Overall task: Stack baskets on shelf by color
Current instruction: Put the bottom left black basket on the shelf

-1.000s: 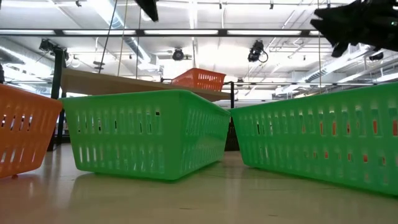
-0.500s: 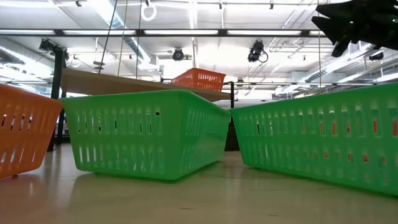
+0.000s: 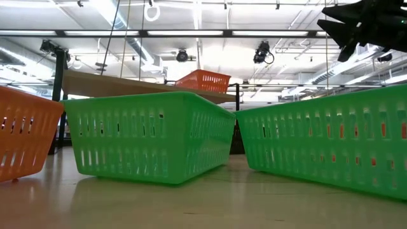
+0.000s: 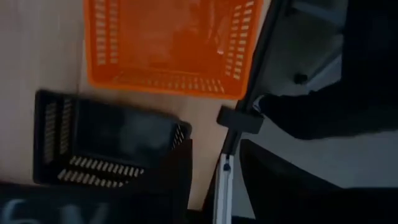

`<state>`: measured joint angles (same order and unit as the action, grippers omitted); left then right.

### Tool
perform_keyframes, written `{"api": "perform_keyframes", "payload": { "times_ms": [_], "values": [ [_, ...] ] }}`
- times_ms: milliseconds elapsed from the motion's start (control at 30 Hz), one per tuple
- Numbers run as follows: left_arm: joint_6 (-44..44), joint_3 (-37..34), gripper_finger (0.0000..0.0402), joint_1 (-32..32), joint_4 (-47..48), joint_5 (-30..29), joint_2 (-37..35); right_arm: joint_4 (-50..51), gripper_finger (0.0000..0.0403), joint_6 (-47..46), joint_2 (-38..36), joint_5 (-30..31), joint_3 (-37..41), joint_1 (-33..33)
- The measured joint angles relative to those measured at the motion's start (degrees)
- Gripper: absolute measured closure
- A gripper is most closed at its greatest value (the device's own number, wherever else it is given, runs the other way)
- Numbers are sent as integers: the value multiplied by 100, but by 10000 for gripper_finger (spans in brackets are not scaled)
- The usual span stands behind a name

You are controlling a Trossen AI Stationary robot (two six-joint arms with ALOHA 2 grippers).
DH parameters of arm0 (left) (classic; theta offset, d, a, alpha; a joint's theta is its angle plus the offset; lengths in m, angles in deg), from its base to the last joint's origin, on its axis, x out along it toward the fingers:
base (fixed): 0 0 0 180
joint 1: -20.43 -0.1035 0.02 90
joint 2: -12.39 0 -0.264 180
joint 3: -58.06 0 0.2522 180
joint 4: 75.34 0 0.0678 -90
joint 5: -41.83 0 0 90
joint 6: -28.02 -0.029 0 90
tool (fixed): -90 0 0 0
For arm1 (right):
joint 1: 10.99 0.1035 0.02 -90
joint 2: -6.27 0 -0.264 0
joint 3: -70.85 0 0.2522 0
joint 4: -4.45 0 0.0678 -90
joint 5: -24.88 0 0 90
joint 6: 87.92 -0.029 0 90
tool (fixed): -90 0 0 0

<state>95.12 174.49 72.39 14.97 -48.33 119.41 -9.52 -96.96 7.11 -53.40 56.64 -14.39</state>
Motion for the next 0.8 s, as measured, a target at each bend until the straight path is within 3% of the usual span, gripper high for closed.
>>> {"api": "perform_keyframes", "payload": {
  "times_ms": [100,333,533,800],
  "values": [
    [425,5,247,169,-8,-22,56,-4,251,25,0,1,0,0],
    [447,2,196,475,97,162,595,0,251,107,0,5,0,0],
    [579,-4,150,479,740,335,942,9,251,-85,0,-149,0,0],
    [637,-4,159,558,593,65,957,7,251,-462,0,-571,0,0]
  ]
}}
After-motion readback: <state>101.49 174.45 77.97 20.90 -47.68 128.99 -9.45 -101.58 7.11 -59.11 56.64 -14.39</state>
